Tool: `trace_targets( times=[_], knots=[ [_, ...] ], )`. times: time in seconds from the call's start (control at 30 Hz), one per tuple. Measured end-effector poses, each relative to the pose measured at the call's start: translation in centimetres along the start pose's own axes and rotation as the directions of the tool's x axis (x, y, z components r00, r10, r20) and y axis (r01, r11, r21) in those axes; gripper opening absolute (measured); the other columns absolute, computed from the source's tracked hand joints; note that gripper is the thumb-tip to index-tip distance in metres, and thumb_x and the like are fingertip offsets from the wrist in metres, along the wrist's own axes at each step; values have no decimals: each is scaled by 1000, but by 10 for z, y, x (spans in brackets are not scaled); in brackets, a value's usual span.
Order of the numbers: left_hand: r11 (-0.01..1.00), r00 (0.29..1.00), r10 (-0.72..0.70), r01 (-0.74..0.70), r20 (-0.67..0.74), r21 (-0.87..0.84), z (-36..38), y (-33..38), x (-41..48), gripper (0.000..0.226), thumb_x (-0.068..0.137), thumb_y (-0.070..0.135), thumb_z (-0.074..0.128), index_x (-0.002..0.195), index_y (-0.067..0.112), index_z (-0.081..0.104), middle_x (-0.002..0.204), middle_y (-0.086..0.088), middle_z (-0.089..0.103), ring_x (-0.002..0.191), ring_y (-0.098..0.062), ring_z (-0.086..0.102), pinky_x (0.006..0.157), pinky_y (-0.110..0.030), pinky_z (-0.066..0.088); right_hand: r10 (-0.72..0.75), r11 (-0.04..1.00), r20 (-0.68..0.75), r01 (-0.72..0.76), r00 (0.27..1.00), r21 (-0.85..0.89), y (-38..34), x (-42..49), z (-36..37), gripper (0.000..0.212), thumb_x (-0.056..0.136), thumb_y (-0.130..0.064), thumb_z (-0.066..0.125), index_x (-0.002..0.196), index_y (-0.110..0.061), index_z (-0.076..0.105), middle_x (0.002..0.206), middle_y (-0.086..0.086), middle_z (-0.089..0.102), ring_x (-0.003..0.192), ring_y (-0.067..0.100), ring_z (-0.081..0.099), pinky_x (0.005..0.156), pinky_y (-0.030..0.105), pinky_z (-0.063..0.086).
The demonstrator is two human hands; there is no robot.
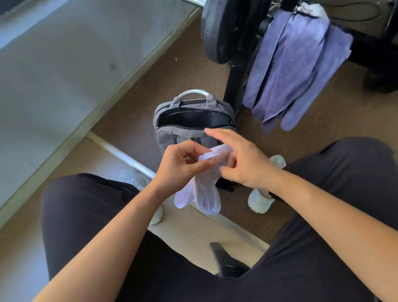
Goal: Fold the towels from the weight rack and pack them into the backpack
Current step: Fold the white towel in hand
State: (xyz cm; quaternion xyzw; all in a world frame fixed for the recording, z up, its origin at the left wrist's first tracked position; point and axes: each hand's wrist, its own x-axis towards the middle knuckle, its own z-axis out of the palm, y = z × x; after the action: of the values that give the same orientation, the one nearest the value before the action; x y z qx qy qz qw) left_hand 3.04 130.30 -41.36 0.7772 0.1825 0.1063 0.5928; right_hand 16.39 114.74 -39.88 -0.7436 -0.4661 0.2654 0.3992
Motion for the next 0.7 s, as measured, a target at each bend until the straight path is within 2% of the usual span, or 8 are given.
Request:
trace_targets(
  times=[0.03,0.1,0.17,0.23,0.33,0.47,0.6,0.7],
  knots=[
    [1000,1000,3,-3,9,-20,2,3,-1,15,85,24,84,92,12,77,87,-3,77,79,-25,72,71,-33,57,33,999,32,-33,999,-18,-1,1,3,70,80,4,66,143,-24,53,137,-6,56,96,-3,61,89,18,53],
    [998,1000,12,-10,29,-57,3,7,-3,15,85,22,85,92,11,77,88,-7,77,80,-24,73,72,-34,59,116,993,57,-115,992,-8,-2,2,7,39,80,2,64,113,-17,70,101,2,71,84,11,67,75,34,61],
    [996,998,-2,7,58,-93,1,6,-3,12,86,16,84,92,15,73,89,-9,76,81,-23,73,73,-33,60,136,990,-10,-136,991,-42,-1,4,5,12,78,-3,64,86,-9,71,74,7,69,66,19,66,59,41,58],
    [997,994,-21,29,105,-72,-3,-1,-1,18,86,8,81,92,18,68,90,-12,73,80,-18,69,71,-36,60,173,985,-86,-173,981,8,0,6,1,5,77,-5,63,75,-1,65,65,15,66,57,23,65,50,38,55],
    [989,992,-69,54,106,136,0,-16,1,19,79,8,75,87,20,64,83,-5,69,75,-11,63,70,-47,57,229,964,-107,-209,968,166,-1,6,-3,11,79,-4,60,76,6,62,60,23,65,50,32,66,45,30,51],
    [950,993,-119,108,20,294,11,-26,4,14,74,17,58,72,30,57,65,12,56,62,-9,49,59,-33,44,178,968,-134,-149,975,200,-1,6,-10,12,83,-1,60,80,10,63,60,27,61,51,38,60,46,29,48],
    [899,972,-230,231,-48,373,14,-44,10,21,79,14,49,62,23,42,60,6,47,62,-20,39,57,-33,30,180,957,-177,-130,968,260,-2,2,-20,9,87,4,60,86,12,64,66,29,60,51,26,57,49,29,45],
    [865,937,-347,332,-31,377,15,-51,10,8,72,21,47,65,18,47,64,1,52,63,-20,40,57,-32,31,192,941,-216,-116,957,318,-3,0,-27,9,89,5,59,91,10,67,70,22,64,56,15,58,50,26,47]
  ],
)
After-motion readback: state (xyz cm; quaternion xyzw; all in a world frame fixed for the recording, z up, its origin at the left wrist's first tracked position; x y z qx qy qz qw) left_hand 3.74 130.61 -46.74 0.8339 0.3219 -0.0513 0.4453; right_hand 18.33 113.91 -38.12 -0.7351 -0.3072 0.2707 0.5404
